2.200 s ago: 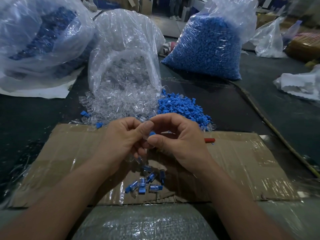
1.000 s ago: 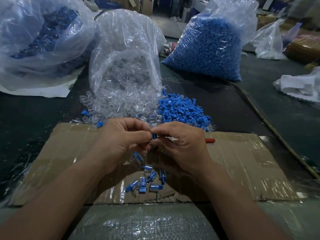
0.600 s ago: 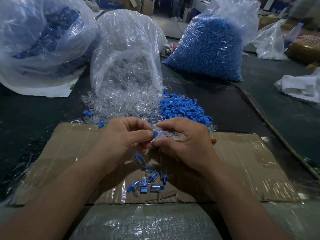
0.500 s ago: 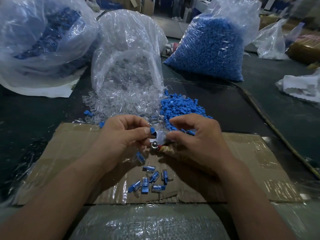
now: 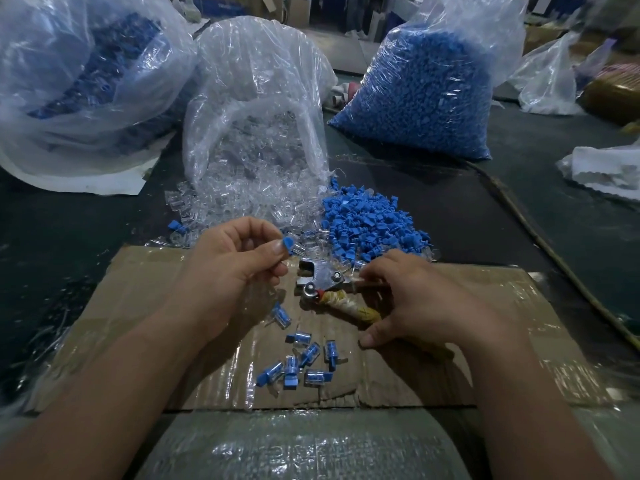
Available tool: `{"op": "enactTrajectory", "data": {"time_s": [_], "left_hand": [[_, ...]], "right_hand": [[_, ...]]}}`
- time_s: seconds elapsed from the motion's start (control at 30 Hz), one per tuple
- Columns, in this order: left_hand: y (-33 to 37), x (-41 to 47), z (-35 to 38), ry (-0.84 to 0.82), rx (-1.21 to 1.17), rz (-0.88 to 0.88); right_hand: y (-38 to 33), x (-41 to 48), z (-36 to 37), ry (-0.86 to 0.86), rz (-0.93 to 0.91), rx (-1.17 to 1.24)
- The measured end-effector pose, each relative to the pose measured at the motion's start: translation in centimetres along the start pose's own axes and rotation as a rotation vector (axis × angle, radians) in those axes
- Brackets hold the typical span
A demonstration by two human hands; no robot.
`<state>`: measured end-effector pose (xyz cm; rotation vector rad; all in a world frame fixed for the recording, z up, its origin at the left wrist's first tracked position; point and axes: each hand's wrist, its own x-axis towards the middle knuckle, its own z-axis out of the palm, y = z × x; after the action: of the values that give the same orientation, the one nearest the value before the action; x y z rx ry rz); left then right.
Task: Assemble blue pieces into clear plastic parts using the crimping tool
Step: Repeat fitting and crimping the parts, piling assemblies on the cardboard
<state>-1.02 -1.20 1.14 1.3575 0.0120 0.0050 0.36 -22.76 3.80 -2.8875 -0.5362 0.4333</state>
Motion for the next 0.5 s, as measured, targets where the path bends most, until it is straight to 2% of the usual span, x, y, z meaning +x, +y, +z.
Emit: {"op": "enactTrajectory", "data": {"time_s": [0.33, 0.5], "left_hand": [[-0.16, 0.04, 0.05, 0.059, 0.058, 0.010], [0.00, -0.03, 0.14, 0.082, 0.120, 0.084]], "right_hand": [[-1.00, 0.65, 0.65, 0.134, 0.051, -0.045], [-0.76, 0.87, 0.82, 0.257, -0.011, 0.031]]}}
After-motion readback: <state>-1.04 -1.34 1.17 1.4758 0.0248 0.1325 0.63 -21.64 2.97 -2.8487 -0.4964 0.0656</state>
